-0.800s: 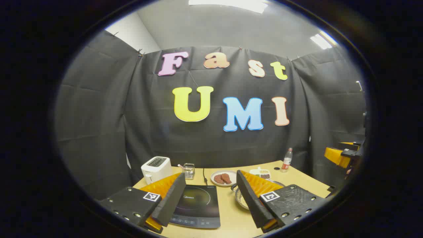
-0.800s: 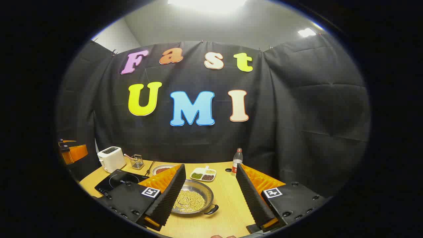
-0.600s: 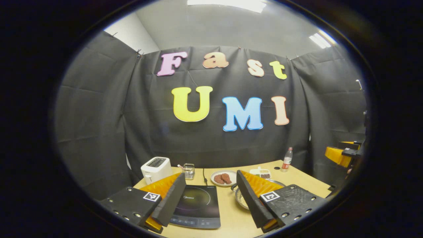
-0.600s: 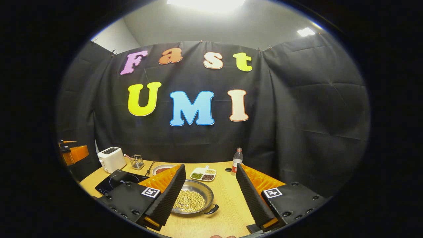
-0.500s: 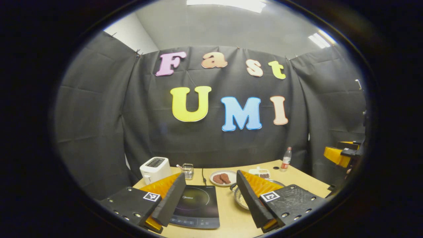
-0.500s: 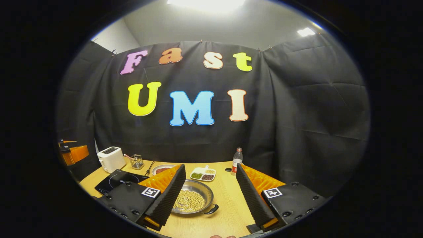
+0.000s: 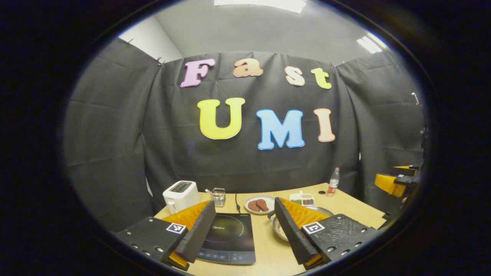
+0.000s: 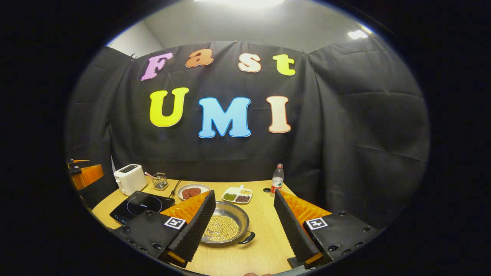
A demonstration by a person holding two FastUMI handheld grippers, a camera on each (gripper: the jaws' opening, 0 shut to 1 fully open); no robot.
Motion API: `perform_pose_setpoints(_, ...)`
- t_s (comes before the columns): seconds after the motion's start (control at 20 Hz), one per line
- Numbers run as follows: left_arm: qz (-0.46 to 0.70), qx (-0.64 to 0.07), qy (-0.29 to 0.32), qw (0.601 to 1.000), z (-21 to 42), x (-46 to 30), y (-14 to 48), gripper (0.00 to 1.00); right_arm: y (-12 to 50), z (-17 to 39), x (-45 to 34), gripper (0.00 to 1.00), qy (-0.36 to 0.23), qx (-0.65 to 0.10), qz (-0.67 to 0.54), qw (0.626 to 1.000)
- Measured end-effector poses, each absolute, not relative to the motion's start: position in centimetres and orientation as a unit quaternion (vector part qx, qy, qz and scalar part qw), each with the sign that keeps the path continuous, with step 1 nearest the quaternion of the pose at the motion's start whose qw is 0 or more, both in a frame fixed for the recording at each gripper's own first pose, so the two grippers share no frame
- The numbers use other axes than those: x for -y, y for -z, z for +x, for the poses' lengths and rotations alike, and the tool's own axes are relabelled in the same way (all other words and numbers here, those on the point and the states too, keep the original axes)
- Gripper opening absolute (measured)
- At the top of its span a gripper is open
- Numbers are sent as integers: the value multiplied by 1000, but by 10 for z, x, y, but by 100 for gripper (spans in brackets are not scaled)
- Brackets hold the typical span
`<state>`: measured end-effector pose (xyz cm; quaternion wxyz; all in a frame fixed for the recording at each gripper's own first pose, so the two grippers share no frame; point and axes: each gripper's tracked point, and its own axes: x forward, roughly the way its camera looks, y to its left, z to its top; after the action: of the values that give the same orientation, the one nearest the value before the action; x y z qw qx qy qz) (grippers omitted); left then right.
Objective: First push the handle of the pot to place it horizontally, then grasp the pot with both hands and set it on the induction cooktop.
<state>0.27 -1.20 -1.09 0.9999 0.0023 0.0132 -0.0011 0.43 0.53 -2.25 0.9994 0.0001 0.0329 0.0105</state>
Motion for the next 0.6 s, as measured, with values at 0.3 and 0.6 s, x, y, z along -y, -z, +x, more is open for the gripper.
perform_pose_setpoints(0.3, 6, -18, -2, 1000, 3, 9, 16, 94, 24, 8, -10, 97, -21, -34, 2, 999)
perform_pose_setpoints(0.6, 1, -15, 3, 1000, 2, 13, 19, 94, 21, 17, -13, 97, -29, -36, 2, 999)
